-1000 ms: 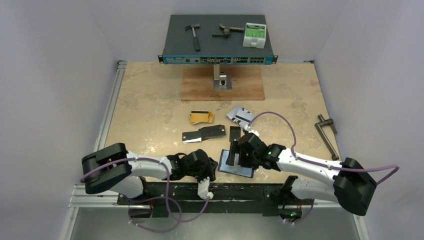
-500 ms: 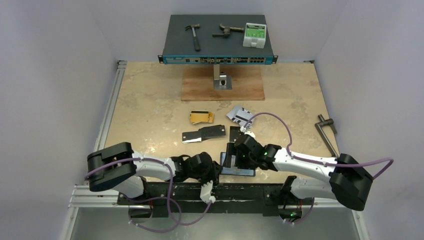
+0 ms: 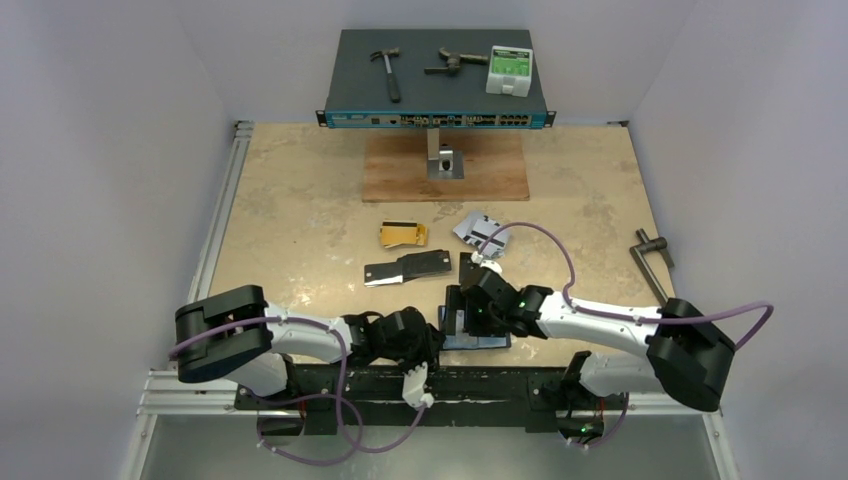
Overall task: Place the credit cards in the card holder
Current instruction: Insert the credit card into the card holder.
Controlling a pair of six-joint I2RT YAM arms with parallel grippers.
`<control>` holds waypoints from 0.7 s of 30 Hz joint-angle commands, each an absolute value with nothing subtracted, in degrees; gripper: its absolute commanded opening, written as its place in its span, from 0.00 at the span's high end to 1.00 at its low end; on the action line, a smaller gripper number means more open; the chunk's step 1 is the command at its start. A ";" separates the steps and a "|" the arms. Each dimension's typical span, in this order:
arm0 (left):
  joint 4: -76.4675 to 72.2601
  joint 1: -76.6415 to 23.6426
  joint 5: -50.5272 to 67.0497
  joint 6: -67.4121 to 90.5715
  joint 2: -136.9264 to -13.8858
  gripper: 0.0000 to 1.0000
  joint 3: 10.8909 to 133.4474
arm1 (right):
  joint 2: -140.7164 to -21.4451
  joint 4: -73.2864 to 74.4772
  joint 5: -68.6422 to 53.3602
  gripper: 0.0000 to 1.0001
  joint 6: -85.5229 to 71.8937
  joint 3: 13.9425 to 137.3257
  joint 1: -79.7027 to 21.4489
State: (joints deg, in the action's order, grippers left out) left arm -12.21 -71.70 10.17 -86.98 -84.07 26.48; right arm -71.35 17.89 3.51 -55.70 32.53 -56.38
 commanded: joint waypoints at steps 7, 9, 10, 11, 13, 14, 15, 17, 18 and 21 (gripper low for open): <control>-15.83 -72.11 10.14 -86.03 -83.09 0.79 26.99 | -72.97 4.55 -5.35 0.10 -55.70 32.34 -57.65; -16.03 -72.43 9.58 -86.10 -82.89 0.79 26.90 | -71.84 4.11 -5.55 0.08 -57.45 31.57 -57.58; -16.22 -72.72 9.20 -85.79 -82.83 0.79 26.94 | -71.25 4.57 -5.09 0.08 -57.95 31.55 -57.43; -16.32 -73.07 8.87 -85.64 -82.73 0.79 26.91 | -70.70 5.84 -4.42 0.07 -58.00 32.22 -57.17; -16.27 -73.65 8.63 -85.37 -82.37 0.79 26.43 | -69.66 7.77 -3.22 0.07 -58.03 33.36 -56.50; -16.33 -73.81 8.52 -85.39 -82.32 0.79 26.14 | -68.91 8.41 -2.52 0.07 -58.05 33.73 -56.31; -16.47 -73.86 8.41 -85.42 -82.38 0.78 25.94 | -67.91 8.54 -2.14 0.07 -58.32 33.52 -56.09; -16.31 -73.92 8.03 -85.35 -82.15 0.79 25.79 | -65.65 9.25 -1.46 0.07 -59.13 32.43 -55.28; -16.16 -73.92 7.86 -85.19 -81.98 0.79 25.87 | -64.30 8.67 -1.26 0.08 -59.60 31.45 -55.06; -15.82 -73.92 7.49 -85.30 -81.74 0.79 25.78 | -62.42 8.27 -1.18 0.11 -60.08 29.60 -54.39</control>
State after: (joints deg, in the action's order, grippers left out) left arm -12.45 -73.47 6.79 -85.97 -83.44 25.87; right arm -65.30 12.91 0.51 -57.30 31.03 -55.02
